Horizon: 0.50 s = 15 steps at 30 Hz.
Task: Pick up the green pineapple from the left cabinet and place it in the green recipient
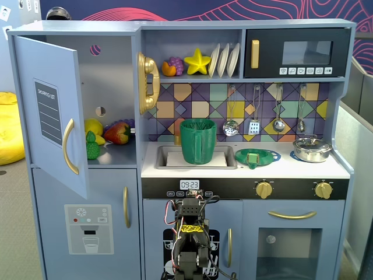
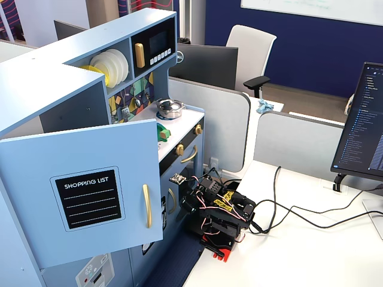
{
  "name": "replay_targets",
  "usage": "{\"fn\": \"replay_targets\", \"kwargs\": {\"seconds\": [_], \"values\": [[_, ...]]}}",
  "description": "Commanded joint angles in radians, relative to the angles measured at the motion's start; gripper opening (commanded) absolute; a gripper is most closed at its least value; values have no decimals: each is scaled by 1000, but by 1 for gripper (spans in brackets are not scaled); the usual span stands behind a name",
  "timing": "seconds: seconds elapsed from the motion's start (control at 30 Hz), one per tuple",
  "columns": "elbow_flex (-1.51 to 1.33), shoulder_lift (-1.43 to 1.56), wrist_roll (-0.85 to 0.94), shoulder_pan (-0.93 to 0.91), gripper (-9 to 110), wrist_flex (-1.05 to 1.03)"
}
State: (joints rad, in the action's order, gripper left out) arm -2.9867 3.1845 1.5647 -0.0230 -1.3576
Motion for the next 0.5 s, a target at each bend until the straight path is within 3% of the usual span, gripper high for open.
{"fn": "replay_targets", "kwargs": {"seconds": [0.0,0.33,0.47], "values": [[-11,-6,-54,-46,0,-175],[-11,-6,-25,-18,0,-164],[6,-6,-64,37,0,107]]}}
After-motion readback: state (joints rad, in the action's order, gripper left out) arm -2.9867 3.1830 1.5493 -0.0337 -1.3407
